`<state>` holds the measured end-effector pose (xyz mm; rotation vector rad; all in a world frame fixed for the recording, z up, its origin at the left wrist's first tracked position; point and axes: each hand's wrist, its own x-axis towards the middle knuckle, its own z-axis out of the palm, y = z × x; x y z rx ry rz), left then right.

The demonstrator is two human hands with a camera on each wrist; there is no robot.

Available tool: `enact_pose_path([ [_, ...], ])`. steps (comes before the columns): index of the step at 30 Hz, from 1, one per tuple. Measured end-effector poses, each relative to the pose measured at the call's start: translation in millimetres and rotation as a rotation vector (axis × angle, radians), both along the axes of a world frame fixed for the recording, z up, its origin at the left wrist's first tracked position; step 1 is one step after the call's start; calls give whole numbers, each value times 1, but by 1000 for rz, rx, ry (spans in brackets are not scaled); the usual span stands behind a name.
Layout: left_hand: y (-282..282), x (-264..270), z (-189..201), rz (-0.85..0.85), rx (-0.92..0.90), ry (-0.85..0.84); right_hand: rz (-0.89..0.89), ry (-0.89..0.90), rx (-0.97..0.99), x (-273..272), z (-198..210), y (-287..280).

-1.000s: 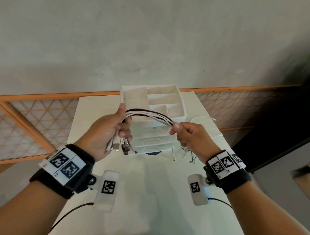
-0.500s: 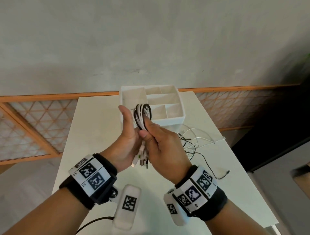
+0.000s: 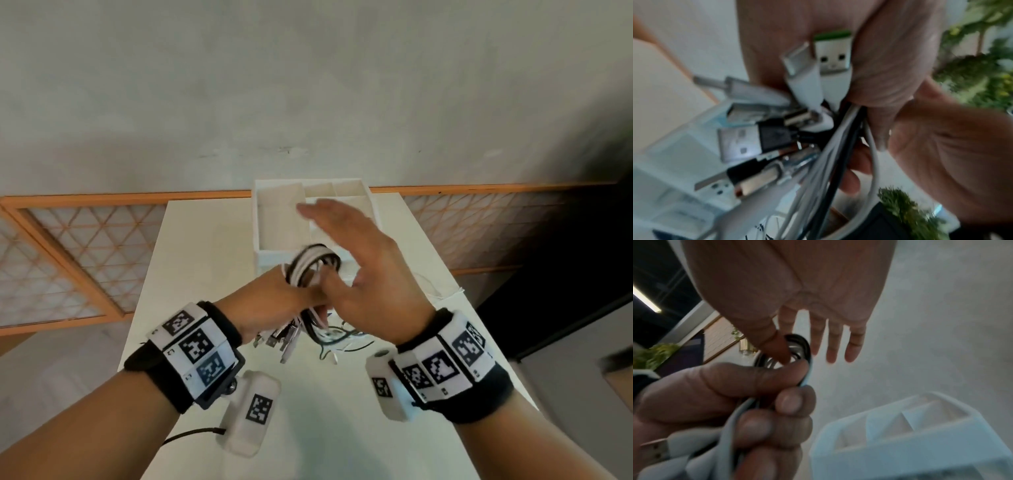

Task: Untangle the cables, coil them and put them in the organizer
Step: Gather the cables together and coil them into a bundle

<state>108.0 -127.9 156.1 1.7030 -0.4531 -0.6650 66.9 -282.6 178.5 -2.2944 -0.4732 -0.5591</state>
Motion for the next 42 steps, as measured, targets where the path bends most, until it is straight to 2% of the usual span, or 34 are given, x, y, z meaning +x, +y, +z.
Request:
enact_pose_path([
  [3, -6, -3, 3, -92, 145, -118, 57, 37, -49, 3, 7, -1],
  [9, -3, 1, 1, 19, 63, -141, -162, 208, 305, 1, 7, 0],
  [17, -7, 1, 4, -30, 63, -154, -260, 203, 290, 8, -2, -2],
  [19, -7, 2, 3, -55, 84, -161, -207, 161, 248, 7, -1, -1],
  [22, -6, 3, 2, -62, 150, -129, -35, 75, 83, 7, 3, -5],
  [24, -4, 5, 1, -43, 151, -115, 6, 9, 4, 10, 2, -5],
  [29, -6, 4, 1, 13, 82, -117, 95, 16, 89, 11, 1, -2],
  [32, -3, 8, 8, 131, -71, -79, 161, 235, 219, 7, -8, -14],
  [34, 2, 14, 17, 167, -181, -70, 176, 458, 91, 5, -27, -18],
  [35, 4, 15, 22, 153, -239, -61, 162, 539, 10, 5, -40, -16],
  [37, 6, 13, 31, 58, -294, -20, 39, 574, -119, 7, -64, -16],
  [40, 8, 5, 29, -61, -52, 17, -193, 603, -168, 20, -84, -38],
  [42, 9, 1, 12, -89, 161, -31, -328, 618, -198, 26, -85, -56],
])
